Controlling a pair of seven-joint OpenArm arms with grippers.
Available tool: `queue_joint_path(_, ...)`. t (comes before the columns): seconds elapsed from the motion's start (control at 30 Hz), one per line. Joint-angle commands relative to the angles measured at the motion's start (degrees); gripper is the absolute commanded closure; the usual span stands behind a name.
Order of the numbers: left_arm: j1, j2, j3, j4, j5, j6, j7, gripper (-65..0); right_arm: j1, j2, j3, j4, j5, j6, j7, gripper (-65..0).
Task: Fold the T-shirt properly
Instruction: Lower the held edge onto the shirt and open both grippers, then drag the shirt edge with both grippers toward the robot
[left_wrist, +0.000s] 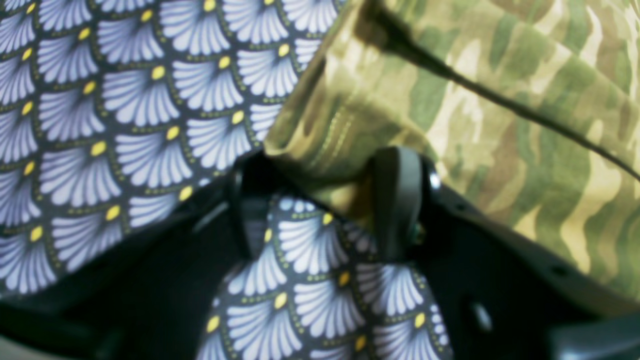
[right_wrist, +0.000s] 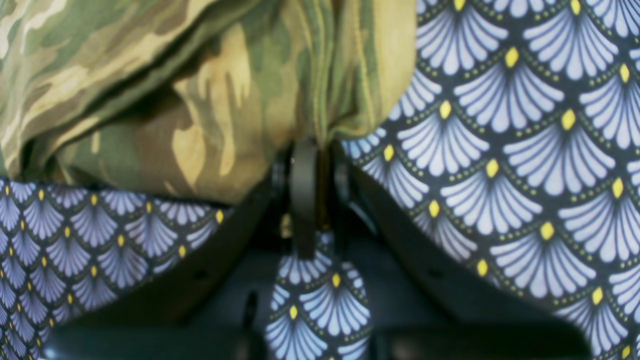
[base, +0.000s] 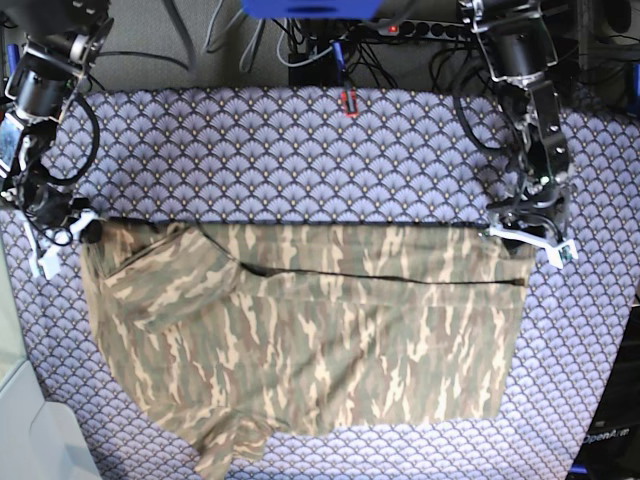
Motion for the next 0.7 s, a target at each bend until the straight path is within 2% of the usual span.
queue_joint_path(0.0,-0.8,-0.5,0.0,0.7,-0.3,-0.1,-1.6,-25.2,0.0,0.8,-0.1,0.2,-1.5,0.4,-2.2,0.0)
queue_joint_path(0.13,-2.1,-0.1,0.0,-3.2,-0.3,0.3,-1.6,-0.3,0.0,0.9,-0.1,0.2,-1.5,0.4,-2.2,0.0)
queue_joint_path(0.23,-3.0,-0.1,0.0,-6.4,-0.3,0.3,-1.6,-2.0,0.0,1.5,-0.1,0.2,-1.5,0.4,-2.2,0.0)
queue_joint_path(0.3,-3.0,0.0,0.0,-6.4,-0.3,0.3,-1.6,-0.2,0.0,1.9,0.3,0.2,-1.5,0.4,-2.2,0.0)
queue_joint_path(0.53,1.4,0.3,0.0,1.9,-0.3,0.3,-0.6,-0.5,-2.7,3.2,0.6,3.1,-1.5,0.4,-2.3,0.0)
queue_joint_path(0.67,3.4,0.5,0.0,7.3,-0.3,0.3,5.0,-0.5,-7.3,1.7,1.8,11.7,-1.5,0.4,-2.7,0.0)
